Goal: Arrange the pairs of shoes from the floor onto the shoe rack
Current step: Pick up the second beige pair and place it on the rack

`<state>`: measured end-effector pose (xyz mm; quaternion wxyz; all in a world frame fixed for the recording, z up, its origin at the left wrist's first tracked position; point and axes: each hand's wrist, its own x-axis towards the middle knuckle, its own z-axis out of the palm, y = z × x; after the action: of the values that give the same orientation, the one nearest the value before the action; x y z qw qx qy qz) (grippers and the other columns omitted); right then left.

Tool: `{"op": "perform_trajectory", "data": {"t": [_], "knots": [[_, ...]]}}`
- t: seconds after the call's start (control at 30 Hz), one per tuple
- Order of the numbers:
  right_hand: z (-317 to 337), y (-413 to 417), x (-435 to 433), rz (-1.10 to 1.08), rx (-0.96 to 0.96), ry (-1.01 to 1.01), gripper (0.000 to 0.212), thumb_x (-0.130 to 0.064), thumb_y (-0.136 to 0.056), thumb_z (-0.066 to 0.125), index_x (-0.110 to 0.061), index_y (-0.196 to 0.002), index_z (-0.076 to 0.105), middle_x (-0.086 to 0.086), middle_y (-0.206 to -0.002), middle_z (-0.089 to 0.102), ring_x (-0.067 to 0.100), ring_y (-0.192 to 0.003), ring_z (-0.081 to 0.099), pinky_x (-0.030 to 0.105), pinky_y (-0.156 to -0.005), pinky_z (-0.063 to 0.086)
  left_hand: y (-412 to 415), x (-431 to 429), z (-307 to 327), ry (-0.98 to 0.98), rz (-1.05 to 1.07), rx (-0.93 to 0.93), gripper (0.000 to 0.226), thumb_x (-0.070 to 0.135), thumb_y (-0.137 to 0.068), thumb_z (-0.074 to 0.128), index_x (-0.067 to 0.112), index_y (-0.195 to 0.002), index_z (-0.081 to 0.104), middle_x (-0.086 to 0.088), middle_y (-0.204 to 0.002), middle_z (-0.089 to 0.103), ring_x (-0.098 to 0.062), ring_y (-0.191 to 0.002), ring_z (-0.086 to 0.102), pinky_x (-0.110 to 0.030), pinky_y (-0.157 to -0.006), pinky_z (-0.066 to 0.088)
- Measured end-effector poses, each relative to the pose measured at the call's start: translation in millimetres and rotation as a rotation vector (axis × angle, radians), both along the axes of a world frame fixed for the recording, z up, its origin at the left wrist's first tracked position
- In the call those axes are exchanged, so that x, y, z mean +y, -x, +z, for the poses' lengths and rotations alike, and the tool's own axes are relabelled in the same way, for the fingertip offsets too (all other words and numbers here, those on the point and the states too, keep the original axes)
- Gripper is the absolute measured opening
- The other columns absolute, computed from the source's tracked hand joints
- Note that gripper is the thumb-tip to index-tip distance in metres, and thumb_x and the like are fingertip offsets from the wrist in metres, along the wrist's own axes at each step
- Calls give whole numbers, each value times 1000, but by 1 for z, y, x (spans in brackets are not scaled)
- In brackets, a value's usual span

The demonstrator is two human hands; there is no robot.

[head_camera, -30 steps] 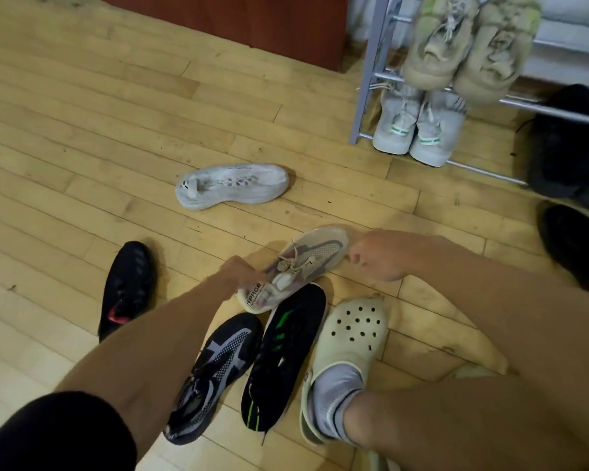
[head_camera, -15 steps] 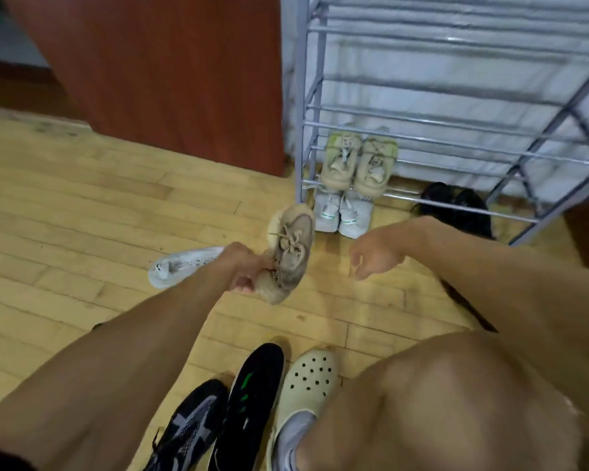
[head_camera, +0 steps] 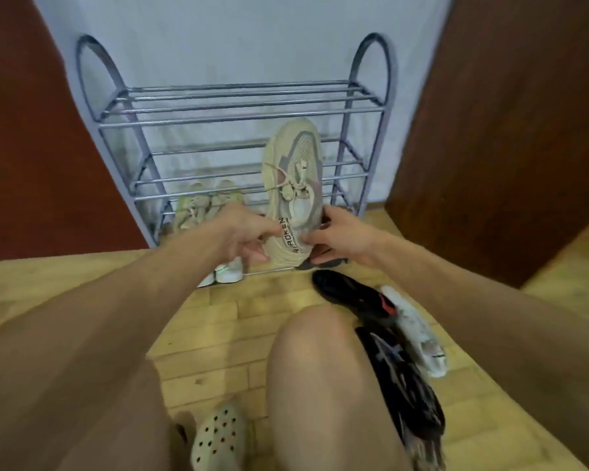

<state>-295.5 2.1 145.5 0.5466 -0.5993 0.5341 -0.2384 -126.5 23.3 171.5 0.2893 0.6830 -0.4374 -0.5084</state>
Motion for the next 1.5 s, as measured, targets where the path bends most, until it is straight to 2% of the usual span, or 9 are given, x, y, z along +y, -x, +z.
{"op": "perform_trajectory", "data": {"t": [0.23, 0.5, 0.7, 0.83, 1.0, 1.1, 1.2, 1.33, 1.5], "knots": [[-21, 119, 13, -292, -122, -68, 63, 7, -79, 70, -15, -131, 41, 18, -115, 68, 35, -99, 70, 47, -85, 58, 131, -11, -36, 25, 35, 182, 19, -5, -71, 72, 7, -82, 62, -12, -96, 69, -22, -83, 63, -31, -71, 50], [-80, 180, 48, -255, -100, -173, 60, -2, -80, 74, -16, -130, 44, 19, -115, 62, 35, -102, 69, 45, -87, 58, 172, 24, -116, -172, 40, 377, 36, 0, -73, 78, 11, -102, 60, -9, -100, 68, -24, -95, 65, -38, -88, 53], [-148, 195, 90, -342, -308, -390, 37, -25, -92, 62, -9, -126, 59, 13, -111, 67, 23, -82, 67, 36, -80, 58, 133, 40, -159, -415, -79, 239, 43, -4, -73, 75, 3, -113, 62, -16, -114, 69, -27, -99, 67, -32, -60, 61], [-211, 223, 132, -587, 13, -495, 29, -19, -93, 59, -7, -119, 57, 10, -101, 58, 18, -74, 57, 30, -71, 55, 114, 50, -172, -447, -113, 119, 38, -5, -73, 74, 4, -108, 64, -12, -104, 69, -19, -80, 65, -29, -52, 56], [-290, 220, 202, -707, 363, -732, 69, -43, -90, 55, -8, -145, 32, 16, -146, 40, 36, -132, 42, 46, -106, 41, 128, 64, -175, -493, -89, 194, 46, -1, -69, 78, 1, -113, 64, -13, -106, 70, -26, -89, 68, -30, -52, 60], [-325, 184, 228, -784, 384, -769, 58, -46, -93, 45, -10, -139, 38, 18, -144, 37, 40, -129, 40, 47, -107, 37, 140, 62, -171, -461, -93, 222, 36, 0, -69, 78, 4, -102, 66, -13, -107, 70, -28, -96, 68, -33, -62, 62], [-333, 177, 227, -805, 335, -840, 55, -46, -94, 42, -7, -133, 41, 18, -133, 44, 38, -114, 51, 50, -87, 55, 146, 58, -169, -431, -97, 202, 23, 0, -73, 76, 6, -92, 64, -12, -104, 70, -26, -93, 68, -32, -71, 60], [-310, 192, 221, -735, 205, -902, 34, -32, -94, 50, -5, -115, 52, 13, -123, 53, 31, -105, 56, 48, -78, 59, 149, 56, -169, -405, -83, 201, 29, 4, -73, 77, 5, -100, 64, -13, -107, 69, -25, -91, 69, -30, -63, 61], [-280, 222, 222, -630, 500, -787, 33, -29, -87, 58, -2, -105, 60, 12, -109, 59, 30, -102, 60, 45, -84, 58, 152, 51, -165, -322, -25, 230, 43, 9, -69, 82, 4, -108, 64, -11, -108, 69, -26, -94, 69, -32, -70, 61]]}}
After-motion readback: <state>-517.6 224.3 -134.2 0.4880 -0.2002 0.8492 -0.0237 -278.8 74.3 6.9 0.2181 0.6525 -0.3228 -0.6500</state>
